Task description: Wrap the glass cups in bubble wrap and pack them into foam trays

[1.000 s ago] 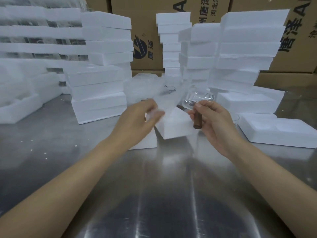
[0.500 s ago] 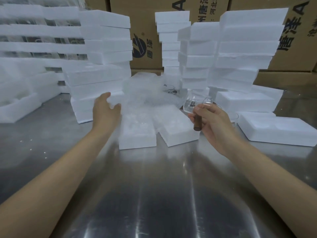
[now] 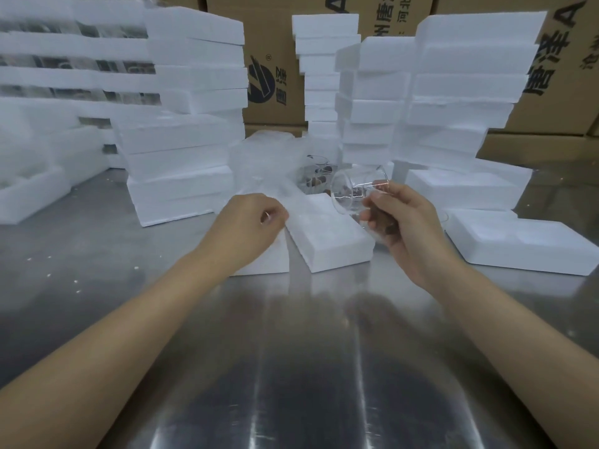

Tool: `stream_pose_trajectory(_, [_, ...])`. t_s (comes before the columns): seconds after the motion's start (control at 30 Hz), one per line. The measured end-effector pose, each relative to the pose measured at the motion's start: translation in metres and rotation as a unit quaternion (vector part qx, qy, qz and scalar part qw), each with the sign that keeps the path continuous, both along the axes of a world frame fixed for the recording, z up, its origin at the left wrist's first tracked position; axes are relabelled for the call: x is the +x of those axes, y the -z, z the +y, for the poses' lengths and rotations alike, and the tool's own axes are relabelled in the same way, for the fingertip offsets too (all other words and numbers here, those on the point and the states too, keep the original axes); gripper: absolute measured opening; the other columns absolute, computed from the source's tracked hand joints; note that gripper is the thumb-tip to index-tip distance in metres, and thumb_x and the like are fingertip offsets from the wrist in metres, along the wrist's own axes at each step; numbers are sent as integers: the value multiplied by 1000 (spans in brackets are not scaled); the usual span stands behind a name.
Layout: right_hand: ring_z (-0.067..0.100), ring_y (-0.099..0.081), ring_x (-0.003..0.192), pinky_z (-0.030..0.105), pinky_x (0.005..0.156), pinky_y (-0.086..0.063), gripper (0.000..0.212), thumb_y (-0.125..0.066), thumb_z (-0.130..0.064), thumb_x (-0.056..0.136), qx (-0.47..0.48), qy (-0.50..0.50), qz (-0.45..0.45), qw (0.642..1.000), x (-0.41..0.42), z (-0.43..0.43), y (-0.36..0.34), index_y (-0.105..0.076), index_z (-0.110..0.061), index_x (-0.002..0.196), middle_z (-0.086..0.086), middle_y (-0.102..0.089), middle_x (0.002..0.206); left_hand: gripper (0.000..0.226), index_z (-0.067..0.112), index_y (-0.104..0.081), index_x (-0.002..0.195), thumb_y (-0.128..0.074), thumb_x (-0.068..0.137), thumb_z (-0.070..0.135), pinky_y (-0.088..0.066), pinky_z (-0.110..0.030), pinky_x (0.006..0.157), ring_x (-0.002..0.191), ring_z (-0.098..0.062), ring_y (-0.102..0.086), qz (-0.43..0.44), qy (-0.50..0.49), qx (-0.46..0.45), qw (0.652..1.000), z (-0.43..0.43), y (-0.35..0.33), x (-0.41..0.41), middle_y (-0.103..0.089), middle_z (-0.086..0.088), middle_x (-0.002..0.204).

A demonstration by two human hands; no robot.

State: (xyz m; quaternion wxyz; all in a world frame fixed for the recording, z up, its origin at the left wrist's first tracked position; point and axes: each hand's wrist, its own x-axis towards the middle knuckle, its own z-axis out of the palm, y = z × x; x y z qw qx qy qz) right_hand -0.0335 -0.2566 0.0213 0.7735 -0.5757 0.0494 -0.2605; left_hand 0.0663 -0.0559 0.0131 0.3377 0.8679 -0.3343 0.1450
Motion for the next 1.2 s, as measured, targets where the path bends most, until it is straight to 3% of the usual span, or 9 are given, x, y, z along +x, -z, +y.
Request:
stream_pose_trajectory(0.1, [14,-56,55,18,54,-45,13,-51,-1,94,15,-44,-20,999,-4,3,-4,-60,-11,95,1,-64,69,27,4,-71,79,-53,88,23,-46,-27,60,65,-18,-57,60,-13,-88,994,-4,-4,-4,-68,-18,83])
stream_pose_trajectory(0.23, [14,-56,58,18,56,-47,15,-47,-2,95,41,-111,-62,991,-9,7,-7,-57,-13,94,3,-63,74,17,17,-72,68,-64,83,18,-37,-5,51,57,4,-56,85,6,-157,984,-5,-7,-10,-68,10,67])
stream_pose_trajectory(0.4, [16,-55,58,20,55,-44,11,-58,-9,85,-38,-178,-43,982,-9,8,-4,-61,-11,94,6,-62,76,12,19,-70,70,-72,82,21,-39,-7,55,59,3,-55,97,24,-225,969,-8,-9,-13,-66,18,68])
stream_pose_trajectory(0.53, [15,-56,56,19,50,-42,11,-58,-4,90,-158,-103,56,981,-5,10,3,-66,-11,92,6,-66,75,10,19,-63,78,-62,87,15,-47,-20,67,75,-7,-65,84,18,-279,956,-9,-11,-14,-71,11,80])
stream_pose_trajectory(0.63, [13,-56,53,17,48,-42,10,-60,-5,89,-161,-50,82,982,-4,8,2,-67,-12,90,5,-67,73,21,21,-50,86,-51,90,1,-47,-22,64,75,-14,-65,22,13,-229,973,-7,-10,-14,-69,7,85])
stream_pose_trajectory(0.73, [13,-55,52,17,47,-40,11,-59,-5,89,-135,-33,65,988,-5,4,-3,-68,-13,90,2,-66,70,29,13,-65,93,-45,89,-7,-34,-16,67,77,-15,-52,-87,-16,-80,993,-5,-2,-12,-58,1,94])
stream_pose_trajectory(0.93, [15,-53,55,20,55,-42,12,-53,-2,93,-49,-50,-29,997,-7,8,-8,-62,-11,89,1,-64,70,39,17,-63,124,-69,86,20,-33,-16,74,86,-7,-44,-34,6,22,999,-7,10,-10,-39,6,103])
stream_pose_trajectory(1.07, [14,-56,59,18,57,-44,17,-46,-2,94,-7,-136,-90,987,-11,12,-10,-54,-13,84,2,-63,76,63,20,-51,138,-74,79,13,-34,-3,73,78,6,-45,20,46,-11,999,-10,8,-14,-37,9,96])
stream_pose_trajectory(1.2, [15,-53,56,19,54,-42,8,-55,-8,85,-44,-199,-41,978,-10,14,-4,-58,-11,91,5,-62,76,70,25,-50,137,-68,75,-1,-37,-2,68,69,4,-48,30,70,-91,993,-14,0,-19,-44,5,98])
